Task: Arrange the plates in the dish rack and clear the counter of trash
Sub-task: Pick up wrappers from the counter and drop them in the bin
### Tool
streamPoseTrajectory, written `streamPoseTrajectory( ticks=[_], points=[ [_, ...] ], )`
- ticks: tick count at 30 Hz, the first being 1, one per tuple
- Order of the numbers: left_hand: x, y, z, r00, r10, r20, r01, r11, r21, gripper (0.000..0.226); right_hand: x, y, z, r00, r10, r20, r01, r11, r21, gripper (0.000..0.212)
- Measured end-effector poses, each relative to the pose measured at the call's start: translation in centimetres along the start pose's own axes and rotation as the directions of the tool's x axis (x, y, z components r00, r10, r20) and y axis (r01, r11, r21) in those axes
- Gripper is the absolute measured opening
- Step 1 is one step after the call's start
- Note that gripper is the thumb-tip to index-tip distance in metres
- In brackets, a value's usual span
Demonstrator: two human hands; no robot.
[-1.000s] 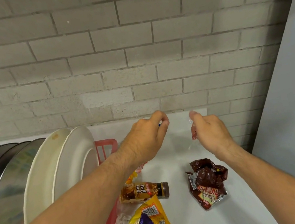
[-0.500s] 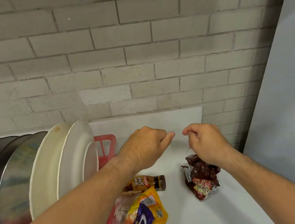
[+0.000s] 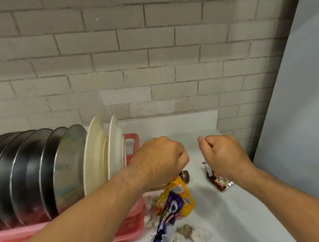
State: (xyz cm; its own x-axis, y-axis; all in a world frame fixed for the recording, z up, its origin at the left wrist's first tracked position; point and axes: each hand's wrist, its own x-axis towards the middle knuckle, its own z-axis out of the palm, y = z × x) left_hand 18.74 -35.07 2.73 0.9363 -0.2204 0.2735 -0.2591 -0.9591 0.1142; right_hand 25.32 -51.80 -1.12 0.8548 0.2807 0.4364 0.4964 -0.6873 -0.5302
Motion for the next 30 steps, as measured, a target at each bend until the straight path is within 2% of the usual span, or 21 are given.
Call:
streamPoseTrajectory(
  ticks=[10, 13, 17, 19, 22, 27, 30],
  points=[
    [-13.4, -3.8, -4.1, 0.986, 0.164, -0.045, -0.165, 0.986, -0.019, 0.040, -10.8, -12.5, 2.6, 0.998, 0.021, -0.054, -0.019, 0.999, 0.031, 0.055],
    [-17.7, -5.4, -4.4, 0.982, 0.177, -0.064, -0.181, 0.981, -0.070, 0.043, -14.9, -15.8, 3.8, 0.998, 0.064, 0.019, -0.065, 0.995, 0.078, 0.045],
    [-23.2, -6.8, -3.9, 0.989, 0.140, -0.053, -0.146, 0.979, -0.142, 0.045, -19.6, -19.0, 4.8, 0.973, 0.112, 0.203, -0.104, 0.993, -0.049, 0.026],
    [-25.4, -7.3, -3.8, 0.988, 0.141, -0.059, -0.148, 0.978, -0.146, 0.046, -21.3, -19.9, 4.7, 0.953, 0.183, 0.243, -0.172, 0.983, -0.066, 0.015],
    [-28.0, -7.6, -3.9, 0.989, 0.124, -0.076, -0.136, 0.974, -0.179, 0.046, -23.7, -20.3, 4.4, 0.924, 0.241, 0.296, -0.224, 0.970, -0.090, 0.018],
    [-33.4, -6.5, -3.0, 0.993, 0.109, -0.054, -0.116, 0.981, -0.157, 0.047, -29.0, -21.9, 5.1, 0.915, 0.317, 0.250, -0.357, 0.925, 0.133, 0.027],
    [-37.1, -6.1, -1.7, 0.997, 0.075, 0.021, -0.070, 0.982, -0.174, 0.047, -32.3, -22.8, 7.1, 0.928, 0.293, 0.232, -0.334, 0.927, 0.168, 0.031]
  ],
)
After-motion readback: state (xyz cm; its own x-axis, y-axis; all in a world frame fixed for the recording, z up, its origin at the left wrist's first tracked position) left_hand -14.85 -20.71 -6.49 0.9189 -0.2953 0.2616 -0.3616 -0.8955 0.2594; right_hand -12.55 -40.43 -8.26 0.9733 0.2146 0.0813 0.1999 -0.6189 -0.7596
